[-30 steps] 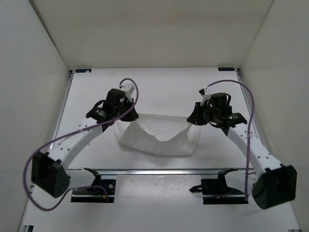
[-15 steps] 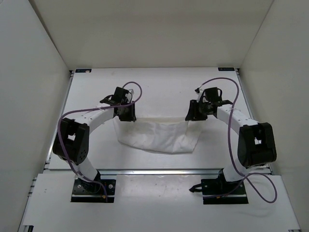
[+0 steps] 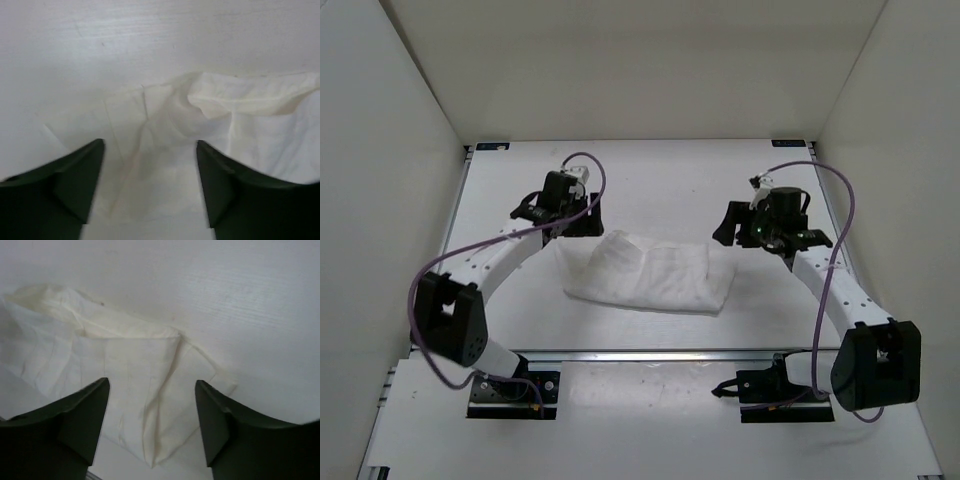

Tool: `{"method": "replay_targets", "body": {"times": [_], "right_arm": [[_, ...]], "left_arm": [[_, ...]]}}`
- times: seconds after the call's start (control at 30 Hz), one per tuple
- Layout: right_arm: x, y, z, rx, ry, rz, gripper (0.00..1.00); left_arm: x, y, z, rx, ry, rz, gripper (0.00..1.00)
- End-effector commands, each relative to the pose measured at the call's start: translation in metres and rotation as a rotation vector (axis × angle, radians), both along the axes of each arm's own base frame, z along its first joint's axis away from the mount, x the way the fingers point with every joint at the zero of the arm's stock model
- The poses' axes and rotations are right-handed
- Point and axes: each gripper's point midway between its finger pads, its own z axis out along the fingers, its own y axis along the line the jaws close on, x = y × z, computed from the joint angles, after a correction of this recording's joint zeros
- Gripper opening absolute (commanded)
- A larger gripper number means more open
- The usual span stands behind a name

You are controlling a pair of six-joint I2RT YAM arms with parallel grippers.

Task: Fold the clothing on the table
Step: Fold the skirt

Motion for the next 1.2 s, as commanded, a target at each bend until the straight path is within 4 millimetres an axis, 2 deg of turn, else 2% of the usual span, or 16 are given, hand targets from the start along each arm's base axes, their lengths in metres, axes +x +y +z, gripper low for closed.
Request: {"method": "replay_targets", "body": {"times": [0.0,0.03,0.1,0.13,0.2,0.27,0.4,0.47,0.5,0.57,0.6,0.7,0.77,0.9,1.0,1.17], "right_arm": [[-0.025,0.018,-0.022,0.049,0.046,0.040,0.59],[-0.028,0.026,-0.022,0.057,0.038,0.059,0.48],[-0.040,0.045,-0.033,0.061,0.064,0.114,0.40],[-0.038,0.052,-0.035,0.077,0.064,0.127,0.37],[-0.042,0.068,-0.037,0.096,0.074,0.174,0.30],[-0.041,0.075,-0.047,0.081,0.099,0.194,0.27],[-0.036,0.087,-0.053,0.084,0.102,0.223,0.24],[-0.036,0.087,-0.069,0.069,0.137,0.223,0.23],[-0.033,0.083,-0.073,0.064,0.149,0.206,0.19],[-0.032,0.076,-0.091,0.035,0.205,0.180,0.03],[-0.030,0.073,-0.093,0.026,0.215,0.171,0.00],[-0.034,0.062,-0.106,0.012,0.265,0.158,0.00],[-0.030,0.052,-0.109,-0.013,0.251,0.125,0.00],[-0.032,0.035,-0.113,-0.033,0.258,0.097,0.01],[-0.031,0.023,-0.119,-0.028,0.276,0.068,0.00],[-0.022,0.014,-0.113,-0.046,0.253,0.056,0.00]], "left_arm": [[-0.027,-0.011,0.030,-0.092,-0.099,-0.012,0.71],[-0.033,-0.015,0.026,-0.115,-0.102,-0.023,0.65],[-0.047,-0.029,0.024,-0.172,-0.111,-0.040,0.29],[-0.051,-0.034,0.014,-0.186,-0.090,-0.055,0.20],[-0.058,-0.044,0.001,-0.223,-0.051,-0.071,0.14],[-0.056,-0.056,-0.001,-0.244,-0.047,-0.097,0.09],[-0.046,-0.073,-0.012,-0.260,-0.036,-0.116,0.07],[-0.037,-0.072,-0.025,-0.264,-0.012,-0.082,0.07],[-0.037,-0.073,-0.030,-0.278,0.008,-0.067,0.06],[-0.023,-0.067,-0.034,-0.304,0.000,0.000,0.05],[-0.020,-0.063,-0.043,-0.291,0.011,0.035,0.05],[-0.010,-0.049,-0.059,-0.206,0.025,0.096,0.04],[-0.004,-0.040,-0.076,-0.139,0.075,0.119,0.02],[-0.002,-0.020,-0.095,-0.037,0.127,0.145,0.00],[-0.005,-0.012,-0.105,-0.026,0.166,0.146,0.00],[-0.003,-0.006,-0.101,-0.028,0.182,0.136,0.02]]}}
